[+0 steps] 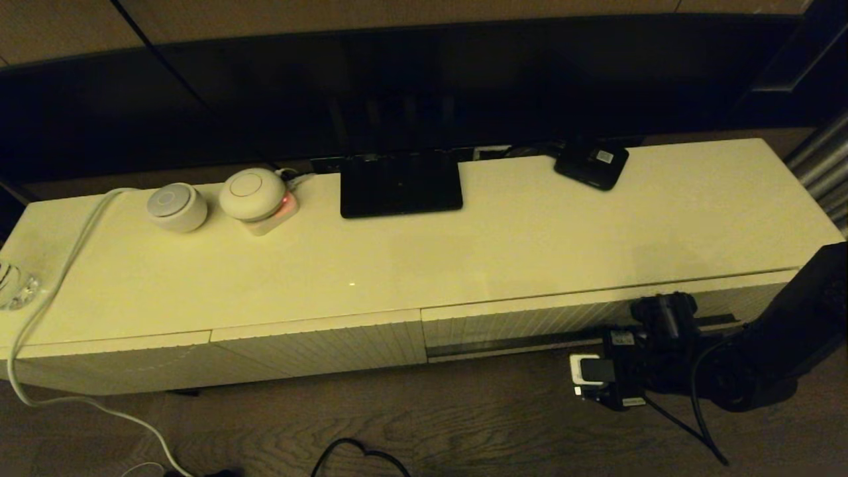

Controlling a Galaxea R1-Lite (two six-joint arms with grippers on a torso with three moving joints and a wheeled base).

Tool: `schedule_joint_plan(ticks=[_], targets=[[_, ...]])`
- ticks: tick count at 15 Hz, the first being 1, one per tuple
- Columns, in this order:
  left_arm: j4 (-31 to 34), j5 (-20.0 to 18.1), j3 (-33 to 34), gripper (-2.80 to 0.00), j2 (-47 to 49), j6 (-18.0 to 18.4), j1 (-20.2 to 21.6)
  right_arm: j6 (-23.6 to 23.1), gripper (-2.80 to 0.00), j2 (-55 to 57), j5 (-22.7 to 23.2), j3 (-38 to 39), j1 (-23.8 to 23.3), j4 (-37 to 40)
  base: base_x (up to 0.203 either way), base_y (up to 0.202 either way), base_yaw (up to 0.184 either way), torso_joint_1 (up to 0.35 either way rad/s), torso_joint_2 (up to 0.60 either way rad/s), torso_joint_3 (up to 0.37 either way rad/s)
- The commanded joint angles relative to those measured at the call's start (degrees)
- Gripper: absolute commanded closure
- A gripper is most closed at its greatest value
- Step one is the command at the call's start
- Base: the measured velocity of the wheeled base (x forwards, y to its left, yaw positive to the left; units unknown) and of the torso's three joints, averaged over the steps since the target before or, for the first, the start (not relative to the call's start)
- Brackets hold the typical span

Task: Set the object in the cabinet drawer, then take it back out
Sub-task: Open the drawer

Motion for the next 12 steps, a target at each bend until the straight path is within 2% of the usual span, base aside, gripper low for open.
schedule_joint_plan(ticks=[1,9,12], targets=[[0.00,-0.01,0.18,0.00,0.00,0.01,0.02,-0.43,-2.80,-0.24,0.21,2.45,-0.04,-0.21,0.000,0.000,0.000,0.000,0.00,0.000],[0.00,-0.01,0.18,0.00,0.00,0.01,0.02,-0.59,-2.80,-1.06,1.91,9.36,0.06,-0.99,0.000,0.000,0.000,0.000,0.00,0.000],[0.00,-0.01,0.18,0.00,0.00,0.01,0.02,-0.59,-2.80,-1.46,2.14,16.03,0.96,-6.58,0.000,0.000,0.000,0.000,0.00,0.000]])
